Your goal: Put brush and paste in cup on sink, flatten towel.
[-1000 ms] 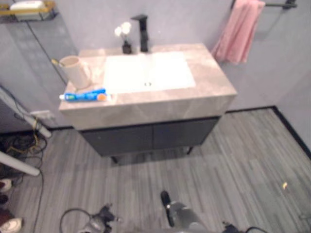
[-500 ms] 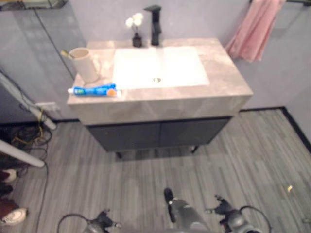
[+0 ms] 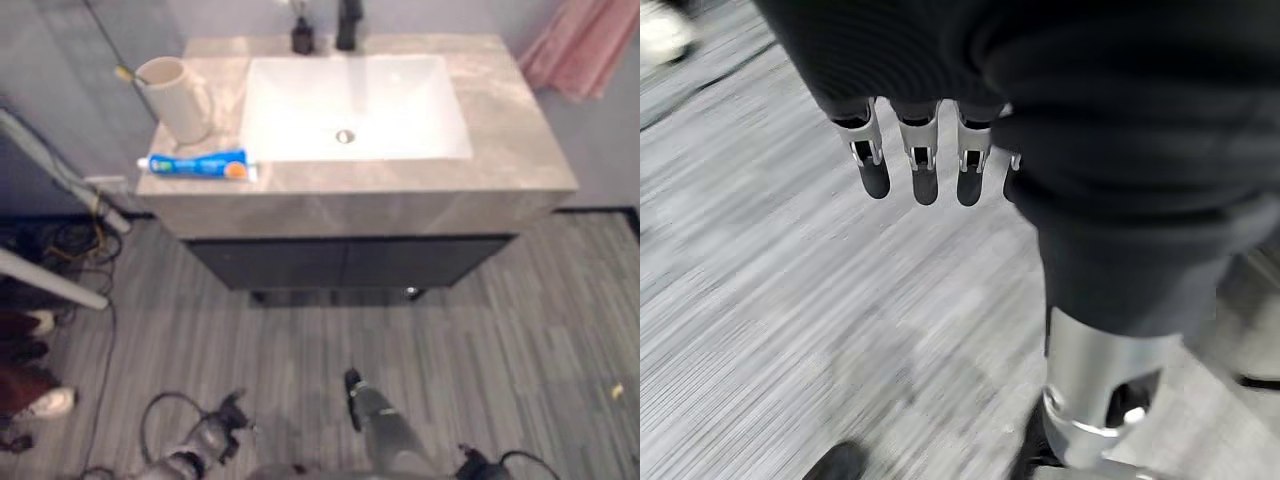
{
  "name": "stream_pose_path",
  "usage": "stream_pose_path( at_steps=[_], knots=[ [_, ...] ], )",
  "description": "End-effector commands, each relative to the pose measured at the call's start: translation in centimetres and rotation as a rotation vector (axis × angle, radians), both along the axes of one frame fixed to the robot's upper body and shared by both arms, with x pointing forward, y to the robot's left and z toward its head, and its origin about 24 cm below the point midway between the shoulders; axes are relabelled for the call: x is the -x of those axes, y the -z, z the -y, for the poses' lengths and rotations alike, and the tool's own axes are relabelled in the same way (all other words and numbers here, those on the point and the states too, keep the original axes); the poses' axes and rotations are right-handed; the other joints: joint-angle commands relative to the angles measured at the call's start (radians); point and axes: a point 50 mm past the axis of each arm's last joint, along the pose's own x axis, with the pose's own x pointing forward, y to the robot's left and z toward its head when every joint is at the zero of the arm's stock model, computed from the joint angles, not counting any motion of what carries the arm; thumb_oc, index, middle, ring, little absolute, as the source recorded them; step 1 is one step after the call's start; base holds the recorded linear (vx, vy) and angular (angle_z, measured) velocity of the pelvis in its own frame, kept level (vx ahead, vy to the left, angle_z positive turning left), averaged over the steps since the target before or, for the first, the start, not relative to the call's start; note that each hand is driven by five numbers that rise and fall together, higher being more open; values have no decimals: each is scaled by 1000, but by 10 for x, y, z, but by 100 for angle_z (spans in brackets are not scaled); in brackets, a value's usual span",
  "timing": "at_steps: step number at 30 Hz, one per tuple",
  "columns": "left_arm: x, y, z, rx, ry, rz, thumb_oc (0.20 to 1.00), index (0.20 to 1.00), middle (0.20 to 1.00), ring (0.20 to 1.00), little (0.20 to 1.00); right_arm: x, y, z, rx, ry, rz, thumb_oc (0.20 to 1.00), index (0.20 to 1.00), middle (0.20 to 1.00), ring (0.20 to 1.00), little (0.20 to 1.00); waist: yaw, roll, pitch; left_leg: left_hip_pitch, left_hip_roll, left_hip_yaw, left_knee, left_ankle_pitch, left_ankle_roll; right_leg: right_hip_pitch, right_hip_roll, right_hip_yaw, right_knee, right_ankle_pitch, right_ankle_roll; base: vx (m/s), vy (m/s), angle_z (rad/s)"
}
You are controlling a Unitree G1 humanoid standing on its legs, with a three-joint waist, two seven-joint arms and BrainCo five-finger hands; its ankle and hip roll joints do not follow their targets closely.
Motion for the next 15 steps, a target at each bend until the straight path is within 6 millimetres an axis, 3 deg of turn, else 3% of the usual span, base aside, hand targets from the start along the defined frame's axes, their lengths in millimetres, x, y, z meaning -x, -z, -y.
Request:
stream_pose_path(
  at_steps=[1,3,4,5,6,7,8,9,10,11,12,13,14,15],
  knots=[
    [-20,-13,-4,5,-14,102,1000,1000,1000,1000,1000,24,-1,18,71,28,-69,1000,1000,1000,1000,1000,-16,-4,-10,139,-81,-13,-56,72,-10,-23,-5,-1,-152,179,94,218,-116,18],
    [-23,-16,-6,12,-41,131,1000,1000,1000,1000,1000,27,0,17,44,91,-51,1000,1000,1000,1000,1000,-23,-1,-16,142,-64,-17,-55,101,-25,-15,-8,-15,-152,161,86,188,-137,16],
    [-19,-14,-11,24,-100,123,1000,1000,1000,1000,1000,29,0,17,9,178,-16,1000,1000,1000,1000,1000,-37,0,-26,130,-47,-23,-38,168,-48,2,-8,-28,-166,153,74,227,-198,27],
    [-15,-13,-16,36,-154,121,1000,1000,1000,1000,1000,34,1,15,-7,218,-7,1000,1000,1000,1000,1000,-48,4,-32,87,-30,-23,40,283,-83,39,-6,-43,-185,142,58,161,-135,42],
    [-15,-13,-16,36,-154,121,1000,1000,1000,1000,1000,34,1,16,-7,218,-8,1000,1000,1000,1000,1000,-49,8,-32,91,-26,-24,39,279,-83,40,-3,-46,-180,134,57,247,-268,57],
    [-21,-19,-23,12,-160,171,1000,1000,1000,1000,1000,26,-2,15,-8,208,52,1000,1000,1000,1000,1000,-53,-36,-10,-113,9,21,324,412,-102,113,-24,-37,-202,112,19,165,-431,73],
    [-39,-33,-33,-9,-205,256,1000,1000,1000,1000,1000,18,-3,15,-7,204,83,1000,1000,1000,1000,1000,-34,-98,37,-300,-17,64,501,378,-67,122,-53,-29,-195,112,0,144,-431,92],
    [-39,-34,-34,-9,-205,257,1000,1000,1000,1000,1000,18,-3,14,-8,204,84,1000,1000,1000,1000,1000,-33,-97,36,-308,-15,65,514,370,-66,115,-50,-29,-186,107,1,49,-299,87],
    [-43,-37,-38,0,-250,280,1000,1000,1000,1000,1000,17,-3,14,-7,209,89,1000,1000,1000,1000,1000,-21,-105,50,-372,-11,88,486,319,-51,127,-60,-32,-181,99,4,49,-63,42],
    [-43,-37,-38,0,-250,280,1000,1000,1000,1000,1000,17,-3,14,-7,209,89,1000,1000,1000,1000,1000,-21,-107,48,-375,-13,88,485,321,-51,125,-61,-31,-183,101,4,229,-108,-3],
    [-54,-47,-40,-16,-231,332,1000,1000,1000,1000,1000,17,-5,18,4,255,114,1000,1000,1000,1000,1000,-13,-122,65,-480,32,143,378,276,-39,175,-72,-34,-196,80,11,278,20,-11],
    [-54,-49,-44,-22,-241,350,1000,1000,1000,1000,1000,14,-7,22,17,286,150,1000,1000,1000,1000,1000,-15,-113,70,-498,55,147,280,294,-37,192,-57,-26,-190,64,13,393,116,28],
    [-56,-52,-48,-21,-264,371,1000,1000,1000,1000,1000,8,-9,22,17,279,180,1000,1000,1000,1000,1000,-4,-95,75,-514,90,138,99,407,-51,212,-29,-19,-189,54,16,301,237,23],
    [-55,-52,-48,-25,-265,372,1000,1000,1000,1000,1000,5,-10,22,19,248,178,1000,1000,1000,1000,1000,7,-86,77,-517,116,115,25,434,-50,214,-21,-20,-175,46,18,281,263,5]
  ],
)
